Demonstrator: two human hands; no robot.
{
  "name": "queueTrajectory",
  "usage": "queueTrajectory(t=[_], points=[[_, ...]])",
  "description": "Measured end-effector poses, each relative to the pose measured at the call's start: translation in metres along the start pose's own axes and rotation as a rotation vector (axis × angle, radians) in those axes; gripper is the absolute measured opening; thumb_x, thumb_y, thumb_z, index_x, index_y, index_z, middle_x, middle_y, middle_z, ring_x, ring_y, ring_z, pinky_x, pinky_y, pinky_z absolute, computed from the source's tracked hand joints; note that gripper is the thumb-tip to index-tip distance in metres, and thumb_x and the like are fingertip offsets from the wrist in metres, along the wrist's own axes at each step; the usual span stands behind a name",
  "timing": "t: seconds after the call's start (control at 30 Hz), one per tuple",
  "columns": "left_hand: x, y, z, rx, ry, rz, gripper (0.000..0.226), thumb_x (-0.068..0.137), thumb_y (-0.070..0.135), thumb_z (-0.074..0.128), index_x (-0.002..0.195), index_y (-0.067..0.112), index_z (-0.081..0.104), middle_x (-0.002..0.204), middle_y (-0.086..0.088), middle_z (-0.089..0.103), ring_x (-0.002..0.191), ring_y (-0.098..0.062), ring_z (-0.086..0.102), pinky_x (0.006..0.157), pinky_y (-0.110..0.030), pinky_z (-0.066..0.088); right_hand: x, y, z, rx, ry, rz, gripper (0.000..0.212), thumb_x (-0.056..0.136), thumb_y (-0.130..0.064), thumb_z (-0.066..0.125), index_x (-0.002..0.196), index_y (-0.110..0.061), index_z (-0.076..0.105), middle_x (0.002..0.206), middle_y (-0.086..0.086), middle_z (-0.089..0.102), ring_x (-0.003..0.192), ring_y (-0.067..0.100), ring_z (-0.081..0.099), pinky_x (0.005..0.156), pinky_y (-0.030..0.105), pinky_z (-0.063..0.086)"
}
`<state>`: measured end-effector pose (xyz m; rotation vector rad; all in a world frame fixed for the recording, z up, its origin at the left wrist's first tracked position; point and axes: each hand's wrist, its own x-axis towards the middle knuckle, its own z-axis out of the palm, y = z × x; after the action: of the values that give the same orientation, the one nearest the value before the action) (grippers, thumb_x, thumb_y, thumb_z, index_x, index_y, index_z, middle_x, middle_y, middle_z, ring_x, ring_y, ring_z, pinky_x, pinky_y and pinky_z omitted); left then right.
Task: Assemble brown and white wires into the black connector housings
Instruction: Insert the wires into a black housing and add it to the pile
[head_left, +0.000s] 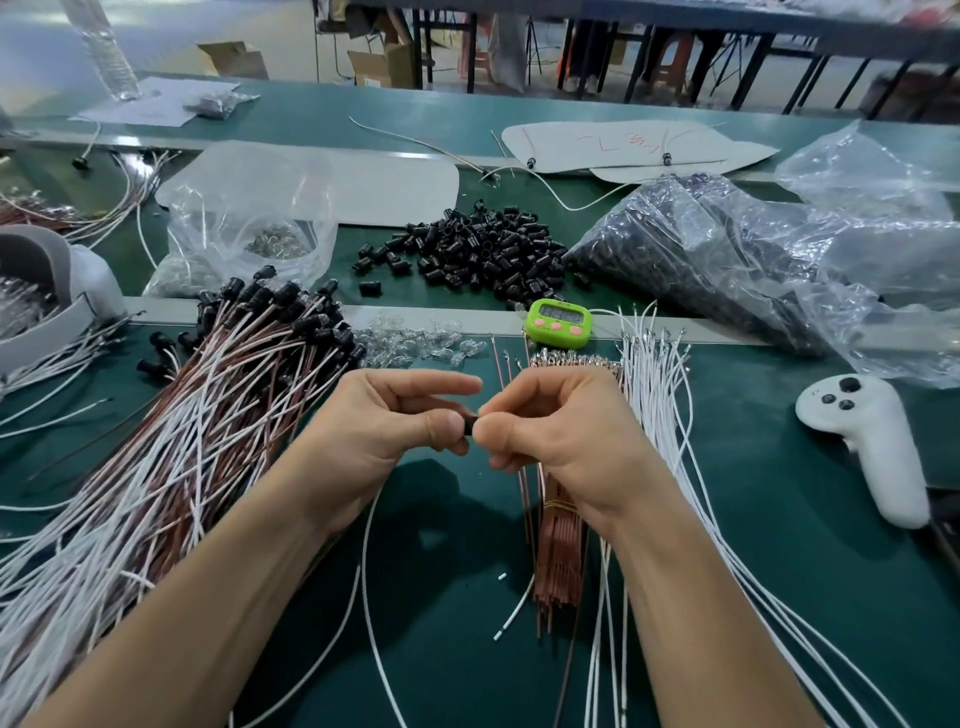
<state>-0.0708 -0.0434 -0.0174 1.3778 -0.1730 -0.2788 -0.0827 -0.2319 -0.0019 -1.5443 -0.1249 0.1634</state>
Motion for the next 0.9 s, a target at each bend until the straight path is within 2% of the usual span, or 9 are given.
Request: queueTrajectory(t=[0.07, 0.17, 0.27, 0.37, 0.47, 0.63, 0.7, 0.8, 0.9], points=[[0.0, 0.001, 0.0, -0.077, -0.05, -0.021, 0.034, 0.068, -0.001, 0.081, 0.099, 0.013, 0.082, 0.075, -0.014, 0.074, 0.06, -0.017, 0.066, 0.067, -0.022, 0.056, 0.0, 0.0, -0.001, 0.059, -0.02, 0.011, 0.018, 0.062, -0.008, 0.091, 0.076, -0.015, 0.081, 0.071, 0.012, 0.072, 0.064, 0.02, 0.065, 0.063, 0.027, 0.054], [0.001, 0.001, 0.001, -0.205, -0.082, -0.073, 0.04, 0.067, 0.007, 0.077, 0.107, 0.01, 0.078, 0.07, -0.01, 0.073, 0.059, -0.014, 0.067, 0.065, -0.02, 0.056, 0.001, 0.002, 0.0, 0.188, -0.117, 0.064, 0.04, 0.055, -0.019, 0.098, 0.091, -0.015, 0.083, 0.092, 0.02, 0.073, 0.085, 0.028, 0.068, 0.09, 0.038, 0.056], [0.0, -0.001, 0.002, -0.294, -0.093, -0.098, 0.044, 0.072, -0.002, 0.069, 0.114, 0.007, 0.071, 0.072, -0.009, 0.073, 0.059, -0.015, 0.069, 0.067, -0.02, 0.058, 0.001, 0.004, 0.008, 0.412, -0.268, 0.152, 0.038, 0.063, -0.029, 0.087, 0.095, -0.009, 0.083, 0.095, 0.012, 0.076, 0.079, 0.019, 0.069, 0.088, 0.037, 0.061], [0.0, -0.001, 0.002, -0.361, -0.08, -0.105, 0.047, 0.059, -0.005, 0.08, 0.104, 0.011, 0.079, 0.072, -0.007, 0.072, 0.055, -0.015, 0.069, 0.066, -0.021, 0.059, 0.001, 0.008, 0.014, 0.474, -0.251, 0.189, 0.027, 0.072, -0.029, 0.081, 0.092, -0.011, 0.084, 0.089, 0.005, 0.077, 0.074, 0.013, 0.069, 0.098, 0.046, 0.056], [0.001, -0.003, 0.003, -0.393, -0.073, -0.1, 0.048, 0.051, 0.007, 0.089, 0.097, 0.015, 0.083, 0.07, -0.007, 0.073, 0.055, -0.016, 0.069, 0.064, -0.022, 0.059, 0.0, 0.008, 0.019, 0.511, -0.211, 0.207, 0.019, 0.077, -0.021, 0.074, 0.089, -0.011, 0.084, 0.084, 0.004, 0.077, 0.07, 0.012, 0.068, 0.101, 0.05, 0.053], [0.003, -0.008, 0.004, -0.418, -0.041, -0.117, 0.067, 0.03, 0.02, 0.105, 0.093, 0.016, 0.083, 0.073, -0.009, 0.075, 0.055, -0.019, 0.071, 0.059, -0.024, 0.06, 0.002, 0.012, 0.021, 0.566, -0.16, 0.239, 0.017, 0.075, -0.015, 0.072, 0.084, -0.005, 0.083, 0.08, 0.008, 0.076, 0.064, 0.013, 0.067, 0.096, 0.046, 0.055], [0.003, -0.01, 0.004, -0.432, -0.028, -0.131, 0.061, 0.035, 0.015, 0.103, 0.092, 0.016, 0.084, 0.075, -0.009, 0.076, 0.056, -0.02, 0.073, 0.06, -0.024, 0.06, 0.003, 0.014, 0.022, 0.557, -0.124, 0.249, 0.017, 0.075, -0.016, 0.072, 0.083, -0.005, 0.082, 0.079, 0.009, 0.074, 0.061, 0.013, 0.063, 0.096, 0.048, 0.055], [0.004, -0.011, 0.004, -0.414, -0.012, -0.148, 0.039, 0.055, 0.005, 0.083, 0.092, 0.018, 0.084, 0.079, -0.008, 0.077, 0.058, -0.019, 0.074, 0.062, -0.023, 0.06, 0.005, 0.016, 0.023, 0.551, -0.102, 0.27, 0.018, 0.076, -0.02, 0.073, 0.083, -0.007, 0.083, 0.074, 0.006, 0.071, 0.059, 0.012, 0.06, 0.089, 0.043, 0.057], [0.008, -0.006, 0.002, -0.337, -0.019, -0.161, 0.034, 0.075, 0.004, 0.07, 0.104, 0.015, 0.081, 0.092, -0.006, 0.078, 0.066, -0.016, 0.075, 0.066, -0.022, 0.06, 0.01, 0.015, 0.024, 0.569, -0.039, 0.31, 0.027, 0.086, -0.03, 0.067, 0.083, -0.009, 0.083, 0.07, 0.003, 0.067, 0.061, 0.012, 0.063, 0.095, 0.048, 0.058]])
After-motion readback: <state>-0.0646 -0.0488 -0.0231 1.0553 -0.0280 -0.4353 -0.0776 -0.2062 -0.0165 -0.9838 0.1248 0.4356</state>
